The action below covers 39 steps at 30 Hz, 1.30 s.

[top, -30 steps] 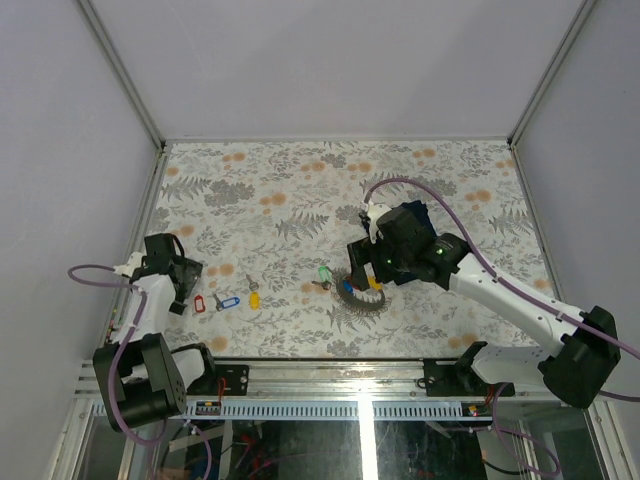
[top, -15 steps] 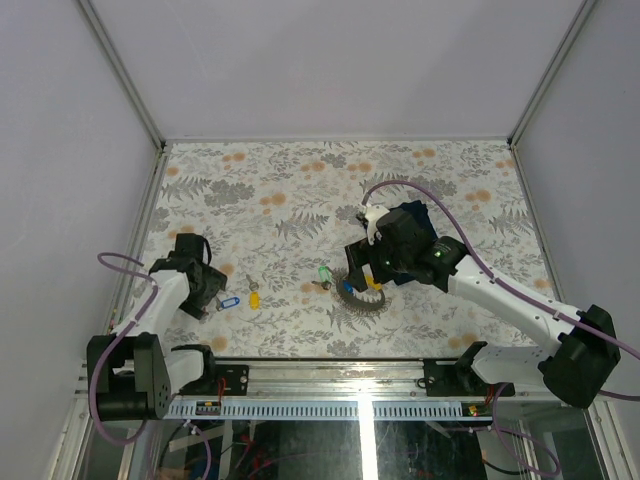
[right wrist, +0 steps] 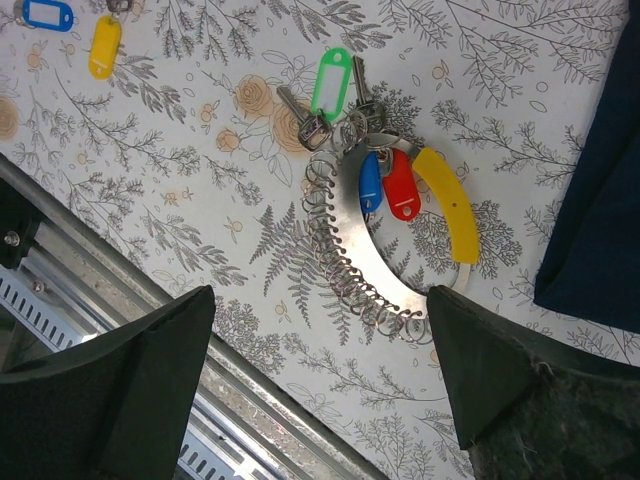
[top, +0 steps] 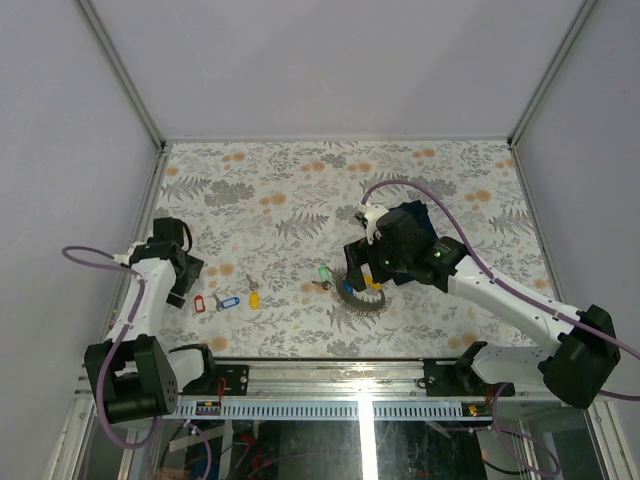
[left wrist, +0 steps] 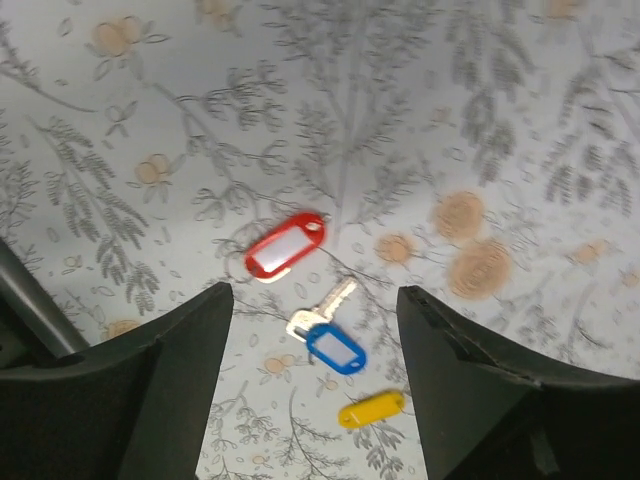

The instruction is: Put the keys on the keyring

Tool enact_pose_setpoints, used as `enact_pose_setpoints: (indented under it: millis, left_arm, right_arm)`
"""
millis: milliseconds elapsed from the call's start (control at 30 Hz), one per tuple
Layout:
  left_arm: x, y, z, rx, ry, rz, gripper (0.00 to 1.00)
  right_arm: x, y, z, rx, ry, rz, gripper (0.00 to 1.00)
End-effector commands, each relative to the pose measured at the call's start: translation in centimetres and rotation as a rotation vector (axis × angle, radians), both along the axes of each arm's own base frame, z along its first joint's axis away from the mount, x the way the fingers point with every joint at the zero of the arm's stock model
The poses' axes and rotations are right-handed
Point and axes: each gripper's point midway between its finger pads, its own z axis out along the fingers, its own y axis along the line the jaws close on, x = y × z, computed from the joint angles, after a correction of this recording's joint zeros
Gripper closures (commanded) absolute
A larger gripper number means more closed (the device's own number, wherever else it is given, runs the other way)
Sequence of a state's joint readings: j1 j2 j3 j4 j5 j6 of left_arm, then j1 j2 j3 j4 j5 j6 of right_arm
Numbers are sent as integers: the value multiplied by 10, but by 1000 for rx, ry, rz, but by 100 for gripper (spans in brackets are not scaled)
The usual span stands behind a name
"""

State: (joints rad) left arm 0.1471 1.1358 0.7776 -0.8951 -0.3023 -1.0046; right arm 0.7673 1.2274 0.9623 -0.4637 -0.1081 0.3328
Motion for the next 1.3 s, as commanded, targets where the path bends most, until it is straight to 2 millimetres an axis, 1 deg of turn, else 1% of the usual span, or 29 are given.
enact_pose_setpoints:
  millis: [0,133,267,400,533,700,900,967,1267]
  left_arm:
    - [-25,-4,-23,-69,91,37,32]
    - [-36,-12,-38,-116,113,83,35]
    - [-41,-18,-47,-145,115,109,39]
    - [-47,-17,-53,-138,130,142,48]
    - [-46,-11,-52,-109,125,157,56]
    - [-45,-2,-52,-68,129,180,57]
    - [-43,-1,-58,-67,140,183,57]
    - [-44,1,-59,-61,146,190,59]
    - [-45,8,-62,-32,170,206,88]
  right_arm:
    - [3,9,15,62,-38,23,6]
    - [4,9,13,53,-42,30,6]
    - [4,9,12,53,-43,34,6]
    - [4,8,11,49,-48,36,5]
    - [4,9,11,49,-49,42,5]
    - [5,9,13,49,-53,43,5]
    - [5,8,12,44,-53,45,5]
    - [4,8,12,43,-52,46,5]
    - [5,8,14,43,-59,47,5]
